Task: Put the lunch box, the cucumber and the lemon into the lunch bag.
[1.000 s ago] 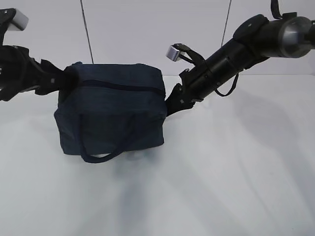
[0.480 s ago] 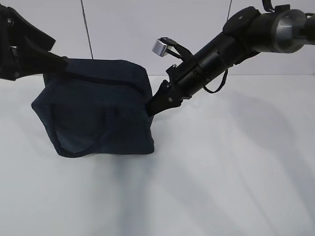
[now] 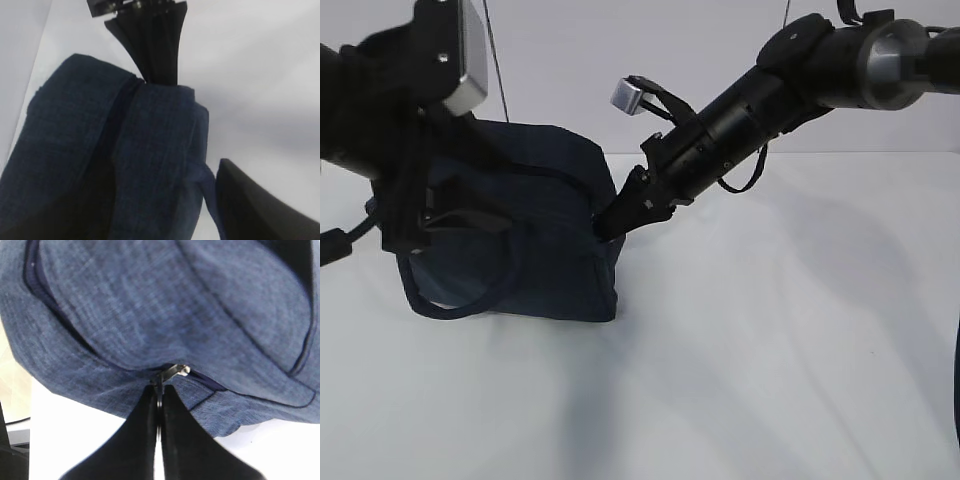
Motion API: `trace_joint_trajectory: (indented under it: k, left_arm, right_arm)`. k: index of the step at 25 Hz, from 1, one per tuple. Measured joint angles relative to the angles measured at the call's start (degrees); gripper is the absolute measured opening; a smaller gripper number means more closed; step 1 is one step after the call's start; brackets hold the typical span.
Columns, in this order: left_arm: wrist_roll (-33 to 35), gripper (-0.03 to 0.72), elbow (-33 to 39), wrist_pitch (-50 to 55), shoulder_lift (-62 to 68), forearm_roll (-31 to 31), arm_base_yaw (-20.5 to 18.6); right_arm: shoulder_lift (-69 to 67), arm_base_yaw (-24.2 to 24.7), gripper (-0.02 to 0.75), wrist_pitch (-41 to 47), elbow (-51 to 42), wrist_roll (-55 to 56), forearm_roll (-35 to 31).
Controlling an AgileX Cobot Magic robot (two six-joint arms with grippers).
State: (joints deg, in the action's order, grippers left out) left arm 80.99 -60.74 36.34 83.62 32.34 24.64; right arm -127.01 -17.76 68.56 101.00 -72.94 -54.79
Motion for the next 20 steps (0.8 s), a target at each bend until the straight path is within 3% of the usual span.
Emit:
trace_joint_trajectory:
  k: [6, 13, 20]
  left_arm:
    - [-1.2, 0.394, 0.0, -7.5, 5.2, -4.3, 0.2]
    - [-1.3, 0.032, 0.0, -11.8, 5.5, -5.0, 0.2]
    - [-1.4, -0.003, 0.0, -11.8, 5.5, -5.0, 0.3]
  right_arm:
    - [1.4, 0.0, 0.008, 0.0, 0.0, 0.4, 0.2]
    - [1.6, 0.0, 0.008, 0.0, 0.0, 1.7, 4.2]
    - [1.6, 0.0, 0.008, 0.1, 0.0, 4.7, 9.9]
